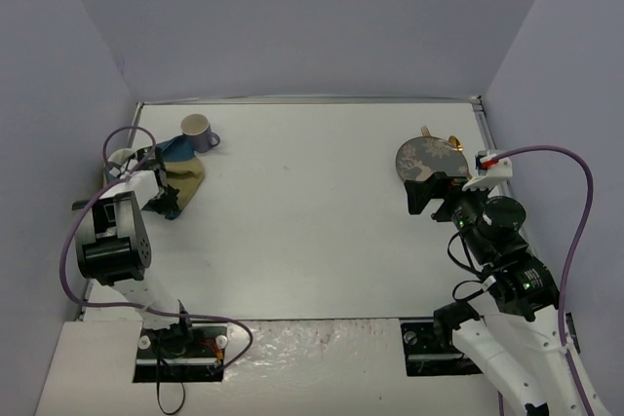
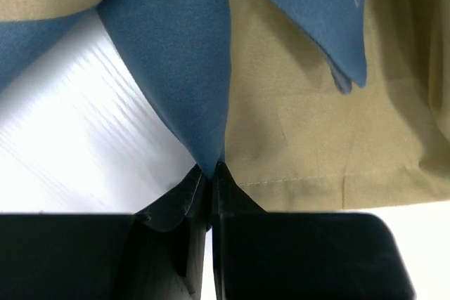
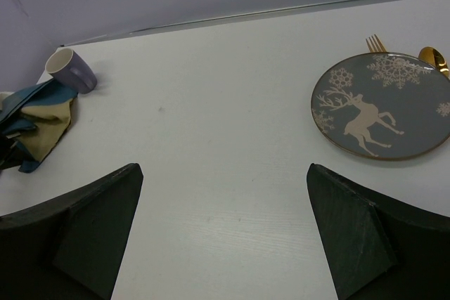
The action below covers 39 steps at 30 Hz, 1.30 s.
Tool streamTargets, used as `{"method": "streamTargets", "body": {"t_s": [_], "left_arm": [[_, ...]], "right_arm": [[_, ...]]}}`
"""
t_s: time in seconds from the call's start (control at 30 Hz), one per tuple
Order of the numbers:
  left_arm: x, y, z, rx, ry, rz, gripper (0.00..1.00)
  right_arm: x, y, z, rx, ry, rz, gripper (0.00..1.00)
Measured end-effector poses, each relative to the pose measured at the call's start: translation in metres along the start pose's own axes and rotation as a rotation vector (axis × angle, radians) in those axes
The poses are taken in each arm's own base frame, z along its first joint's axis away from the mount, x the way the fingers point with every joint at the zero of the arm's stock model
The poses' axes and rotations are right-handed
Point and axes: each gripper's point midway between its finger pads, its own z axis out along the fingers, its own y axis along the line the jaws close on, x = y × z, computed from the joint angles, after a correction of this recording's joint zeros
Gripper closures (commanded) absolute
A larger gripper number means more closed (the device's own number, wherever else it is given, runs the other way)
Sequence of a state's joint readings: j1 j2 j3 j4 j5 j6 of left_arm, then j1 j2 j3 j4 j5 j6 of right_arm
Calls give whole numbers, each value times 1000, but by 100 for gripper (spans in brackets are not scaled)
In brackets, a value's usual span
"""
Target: Set the dinner table for one person
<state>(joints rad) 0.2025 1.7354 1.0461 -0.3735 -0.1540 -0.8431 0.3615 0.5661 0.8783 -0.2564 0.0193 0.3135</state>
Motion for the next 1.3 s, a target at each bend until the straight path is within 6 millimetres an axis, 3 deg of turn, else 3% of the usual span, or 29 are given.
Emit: {"method": "streamTargets", "body": {"t_s": [0.1, 0.17, 0.33, 0.5, 0.7, 0.83, 0.9, 0.97, 1.0, 1.07, 1.13, 1.3], "left_arm": [[33, -7, -15, 43, 40, 43, 100], [65, -17, -34, 85, 82, 108, 100], [137, -54, -110, 283, 126, 262, 100], [165, -86, -185, 480, 103, 309, 100], [203, -147, -244, 612, 47, 438, 98], [252, -182, -250, 673, 61, 528, 64], [277, -185, -237, 662, 87, 580, 50], [299, -181, -222, 629, 120, 632, 23], [304, -179, -217, 616, 129, 652, 16], [305, -177, -215, 611, 129, 671, 7], [300, -176, -221, 626, 116, 679, 4], [266, -167, -262, 710, 54, 653, 4]], "right_arm": [[2, 0, 1, 2, 9, 2, 0], [4, 0, 4, 6, 20, 4, 0], [14, 0, 14, 11, 66, 9, 0], [22, 2, 21, 2, 105, 17, 0], [38, 8, 37, -20, 176, 33, 0], [58, 8, 50, -23, 238, 51, 0], [73, 5, 53, -14, 274, 60, 0], [83, 2, 55, -5, 293, 69, 0], [88, 0, 55, -1, 300, 73, 0], [98, -3, 56, 10, 319, 86, 0], [108, -5, 60, 25, 342, 102, 0], [136, -11, 75, 64, 398, 153, 0]]}}
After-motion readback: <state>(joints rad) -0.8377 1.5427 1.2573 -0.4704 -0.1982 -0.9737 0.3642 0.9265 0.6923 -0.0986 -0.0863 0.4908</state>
